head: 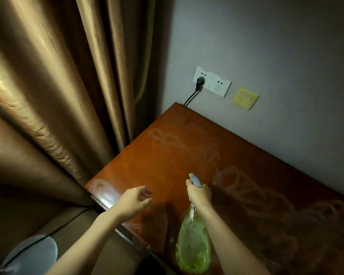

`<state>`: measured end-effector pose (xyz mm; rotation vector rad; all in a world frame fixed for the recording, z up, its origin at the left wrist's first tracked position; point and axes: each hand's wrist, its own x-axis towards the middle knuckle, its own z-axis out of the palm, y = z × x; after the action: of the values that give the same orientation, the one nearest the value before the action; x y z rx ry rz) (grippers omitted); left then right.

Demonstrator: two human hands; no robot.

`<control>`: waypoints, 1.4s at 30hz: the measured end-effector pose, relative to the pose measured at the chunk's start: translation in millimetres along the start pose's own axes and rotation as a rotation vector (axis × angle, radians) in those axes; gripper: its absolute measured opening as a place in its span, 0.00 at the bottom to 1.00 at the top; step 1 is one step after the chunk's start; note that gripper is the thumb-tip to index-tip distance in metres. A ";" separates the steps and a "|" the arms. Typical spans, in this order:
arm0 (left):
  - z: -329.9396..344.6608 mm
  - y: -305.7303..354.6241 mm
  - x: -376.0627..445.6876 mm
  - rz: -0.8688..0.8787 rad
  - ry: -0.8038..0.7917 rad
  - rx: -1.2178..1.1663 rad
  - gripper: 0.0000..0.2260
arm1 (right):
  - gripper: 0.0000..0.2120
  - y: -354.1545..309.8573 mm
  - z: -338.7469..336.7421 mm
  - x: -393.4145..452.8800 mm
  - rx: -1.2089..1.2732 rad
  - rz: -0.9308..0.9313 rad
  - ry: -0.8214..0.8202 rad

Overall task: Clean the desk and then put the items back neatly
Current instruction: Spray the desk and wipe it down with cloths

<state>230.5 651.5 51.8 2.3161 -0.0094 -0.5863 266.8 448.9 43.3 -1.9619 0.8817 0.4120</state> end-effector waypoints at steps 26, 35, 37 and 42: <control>-20.9 -10.8 -0.5 -0.052 0.066 0.021 0.12 | 0.22 -49.4 8.2 32.7 0.118 -0.100 -0.155; -15.7 -20.6 -42.3 -0.156 0.112 -0.011 0.13 | 0.10 -9.9 34.3 -8.9 -0.109 -0.107 -0.255; -12.4 -21.1 -55.3 -0.170 0.153 -0.036 0.13 | 0.12 4.1 34.1 -16.2 -0.109 -0.114 -0.257; 7.9 -21.2 -91.5 -0.238 0.219 -0.059 0.12 | 0.25 27.3 23.0 -37.9 -0.066 -0.208 -0.292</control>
<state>141.9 677.7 70.1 2.3280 0.3868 -0.4387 222.4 475.3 37.1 -1.9663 0.4795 0.5926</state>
